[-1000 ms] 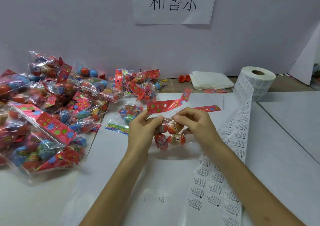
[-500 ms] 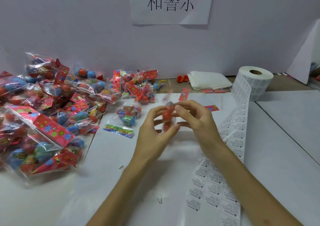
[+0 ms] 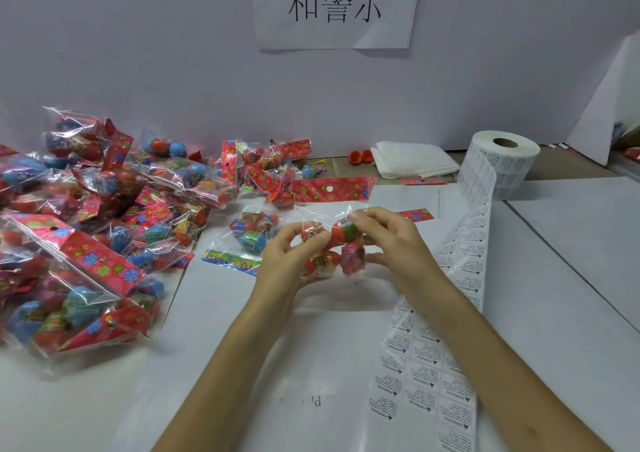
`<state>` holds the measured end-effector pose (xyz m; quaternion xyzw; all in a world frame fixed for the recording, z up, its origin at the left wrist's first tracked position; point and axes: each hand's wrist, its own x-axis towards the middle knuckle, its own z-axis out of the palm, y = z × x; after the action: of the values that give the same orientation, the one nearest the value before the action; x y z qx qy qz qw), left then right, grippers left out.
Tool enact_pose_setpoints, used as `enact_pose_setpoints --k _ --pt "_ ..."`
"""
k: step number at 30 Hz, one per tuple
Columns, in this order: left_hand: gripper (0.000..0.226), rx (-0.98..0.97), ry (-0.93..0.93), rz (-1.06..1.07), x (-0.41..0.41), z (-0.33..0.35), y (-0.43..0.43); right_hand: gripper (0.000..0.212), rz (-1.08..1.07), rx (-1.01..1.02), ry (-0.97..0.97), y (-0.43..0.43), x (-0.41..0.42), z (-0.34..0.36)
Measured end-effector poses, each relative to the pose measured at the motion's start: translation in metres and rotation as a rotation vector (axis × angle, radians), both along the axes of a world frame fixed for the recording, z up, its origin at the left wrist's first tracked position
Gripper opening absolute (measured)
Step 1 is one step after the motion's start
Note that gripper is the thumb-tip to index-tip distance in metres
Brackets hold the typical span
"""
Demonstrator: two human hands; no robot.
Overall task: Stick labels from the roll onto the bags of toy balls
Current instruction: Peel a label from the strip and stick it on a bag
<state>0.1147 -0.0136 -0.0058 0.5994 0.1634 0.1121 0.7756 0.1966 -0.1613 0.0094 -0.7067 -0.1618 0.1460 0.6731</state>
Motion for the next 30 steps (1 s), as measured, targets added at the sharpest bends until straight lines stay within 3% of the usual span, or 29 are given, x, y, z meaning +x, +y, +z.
enact_pose_setpoints --k 8,18,20,23,30 --pt "0.028 0.005 0.006 -0.058 -0.001 0.001 -0.001 0.009 -0.002 0.083 0.029 -0.002 -0.001 0.004" --pt "0.038 -0.015 0.01 -0.001 -0.002 0.002 -0.002 0.014 -0.043 0.114 0.007 -0.002 -0.002 0.003" --pt "0.046 0.13 -0.03 0.121 -0.002 -0.001 -0.003 0.01 -0.145 0.112 -0.006 -0.002 -0.001 0.003" --pt "0.035 0.414 -0.127 0.234 -0.002 -0.002 -0.005 0.014 -0.23 0.063 -0.036 -0.002 -0.001 0.004" --pt "0.035 0.306 -0.107 0.207 0.002 -0.011 -0.009 0.018 0.148 0.107 0.039 -0.001 -0.007 0.007"
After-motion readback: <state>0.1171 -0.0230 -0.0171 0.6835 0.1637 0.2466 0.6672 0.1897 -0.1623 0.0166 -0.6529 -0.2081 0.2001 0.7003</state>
